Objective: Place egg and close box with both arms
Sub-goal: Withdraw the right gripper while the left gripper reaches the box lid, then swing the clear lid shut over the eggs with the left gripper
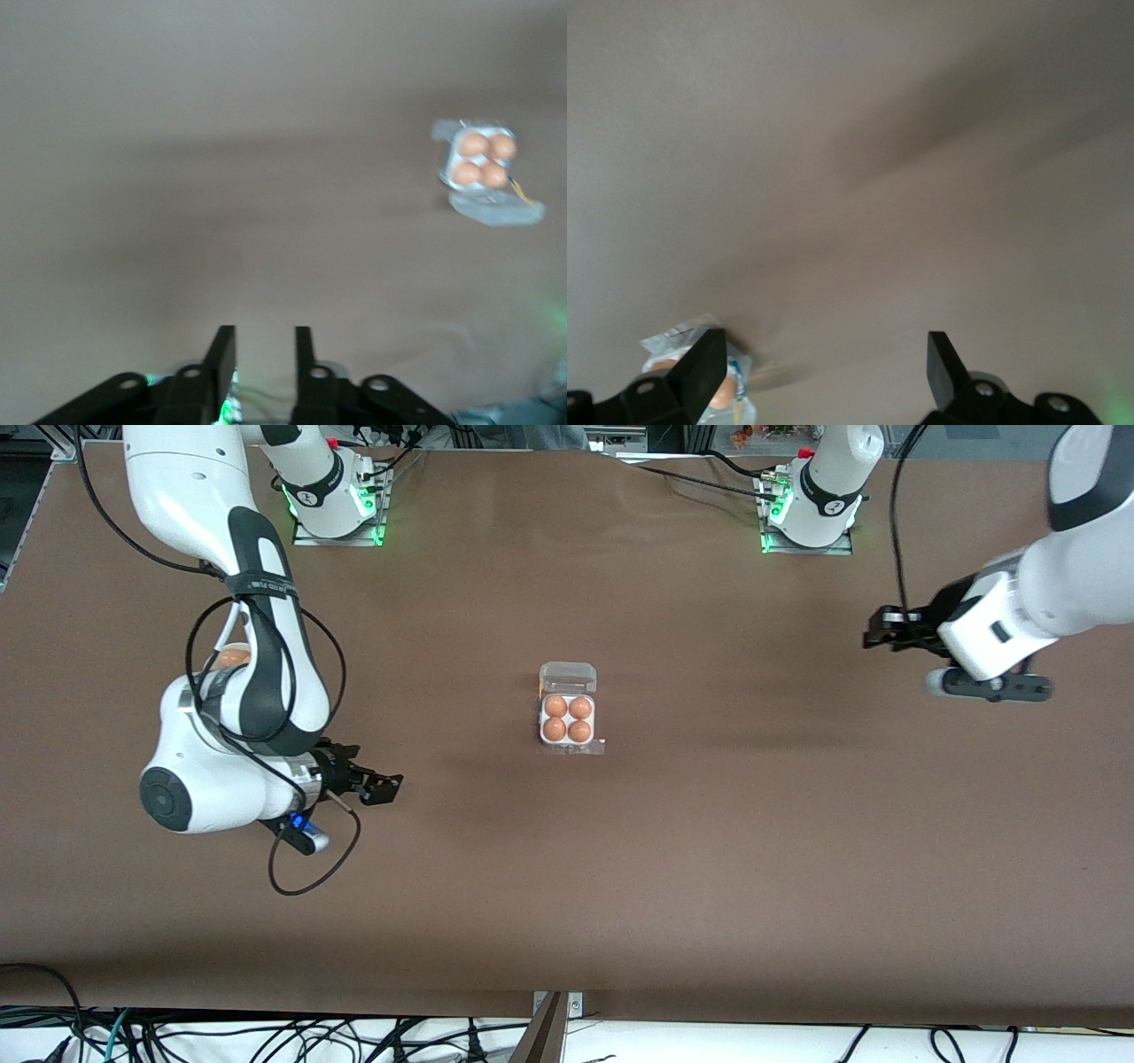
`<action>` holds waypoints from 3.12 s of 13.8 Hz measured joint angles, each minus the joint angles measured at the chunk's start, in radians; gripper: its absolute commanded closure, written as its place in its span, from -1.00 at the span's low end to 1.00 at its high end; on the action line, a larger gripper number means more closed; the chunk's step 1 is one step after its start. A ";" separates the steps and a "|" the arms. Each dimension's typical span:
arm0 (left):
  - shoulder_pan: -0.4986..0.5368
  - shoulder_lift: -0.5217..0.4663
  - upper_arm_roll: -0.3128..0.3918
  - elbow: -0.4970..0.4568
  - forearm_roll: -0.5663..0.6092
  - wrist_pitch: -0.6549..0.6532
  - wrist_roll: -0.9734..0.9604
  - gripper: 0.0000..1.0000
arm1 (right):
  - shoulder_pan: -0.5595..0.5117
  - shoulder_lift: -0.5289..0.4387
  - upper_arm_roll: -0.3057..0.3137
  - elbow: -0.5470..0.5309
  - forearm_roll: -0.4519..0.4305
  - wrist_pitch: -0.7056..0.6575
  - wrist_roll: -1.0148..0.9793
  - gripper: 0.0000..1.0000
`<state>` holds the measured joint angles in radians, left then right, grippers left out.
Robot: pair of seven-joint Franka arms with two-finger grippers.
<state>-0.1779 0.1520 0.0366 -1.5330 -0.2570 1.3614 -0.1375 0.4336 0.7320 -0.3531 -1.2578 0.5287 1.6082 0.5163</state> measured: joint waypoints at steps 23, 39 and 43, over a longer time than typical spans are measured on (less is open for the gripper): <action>-0.543 0.464 -0.010 0.062 -0.334 0.213 -0.468 0.88 | -0.443 -0.730 0.361 -0.408 -0.579 0.050 -0.381 -1.00; -0.558 0.572 0.022 0.093 -0.334 0.354 -0.485 0.89 | -0.443 -0.719 0.361 -0.421 -0.540 0.058 -0.386 -1.00; -0.552 0.577 0.044 0.107 -0.334 0.410 -0.485 0.92 | -0.443 -0.719 0.360 -0.421 -0.540 0.058 -0.386 -1.00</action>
<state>-0.7296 0.7290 0.0806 -1.4255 -0.5906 1.7712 -0.6222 -0.0093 0.0131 0.0073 -1.6785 -0.0111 1.6663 0.1299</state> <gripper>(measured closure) 0.943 0.000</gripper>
